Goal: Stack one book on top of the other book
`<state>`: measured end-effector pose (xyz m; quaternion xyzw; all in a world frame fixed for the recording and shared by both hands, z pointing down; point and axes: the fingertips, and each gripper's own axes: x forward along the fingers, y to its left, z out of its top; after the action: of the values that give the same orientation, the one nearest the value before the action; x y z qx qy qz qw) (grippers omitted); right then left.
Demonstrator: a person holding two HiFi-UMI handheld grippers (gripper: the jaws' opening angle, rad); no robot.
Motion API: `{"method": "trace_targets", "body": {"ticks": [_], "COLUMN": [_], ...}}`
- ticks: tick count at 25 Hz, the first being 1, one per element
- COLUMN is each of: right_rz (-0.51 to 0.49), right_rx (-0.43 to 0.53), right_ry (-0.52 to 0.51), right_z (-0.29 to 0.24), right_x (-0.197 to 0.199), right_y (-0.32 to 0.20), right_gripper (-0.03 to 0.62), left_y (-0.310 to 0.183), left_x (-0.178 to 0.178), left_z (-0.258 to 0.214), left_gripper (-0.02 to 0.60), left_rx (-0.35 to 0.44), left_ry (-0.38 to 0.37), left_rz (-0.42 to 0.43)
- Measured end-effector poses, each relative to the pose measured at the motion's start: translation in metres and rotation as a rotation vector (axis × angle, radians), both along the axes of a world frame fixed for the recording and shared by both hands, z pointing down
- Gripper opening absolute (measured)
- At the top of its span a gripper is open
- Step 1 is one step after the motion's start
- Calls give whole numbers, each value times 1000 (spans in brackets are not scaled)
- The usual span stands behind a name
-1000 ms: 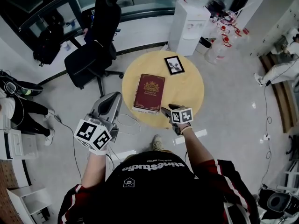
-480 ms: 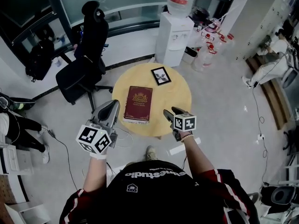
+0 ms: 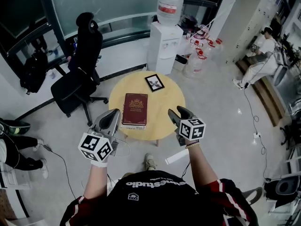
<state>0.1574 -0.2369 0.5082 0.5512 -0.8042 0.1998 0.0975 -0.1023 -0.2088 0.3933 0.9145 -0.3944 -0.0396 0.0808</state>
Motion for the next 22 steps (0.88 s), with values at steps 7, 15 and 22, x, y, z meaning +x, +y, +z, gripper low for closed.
{"method": "trace_targets", "body": {"ticks": [7, 15, 22], "right_rz": [45, 76, 30], "right_rx": [116, 212, 295], "right_ry": [17, 20, 25], "right_z": [-62, -113, -147], "right_x": [-13, -9, -8], "right_y": [57, 109, 118], "right_gripper": [206, 167, 132], "left_y": [32, 59, 70], "left_x": [-19, -32, -30], "left_z": [-2, -12, -33], "left_gripper": [17, 17, 17], "left_rx": [6, 28, 64], "left_ry": [13, 17, 15], "left_rz": [13, -7, -55]}}
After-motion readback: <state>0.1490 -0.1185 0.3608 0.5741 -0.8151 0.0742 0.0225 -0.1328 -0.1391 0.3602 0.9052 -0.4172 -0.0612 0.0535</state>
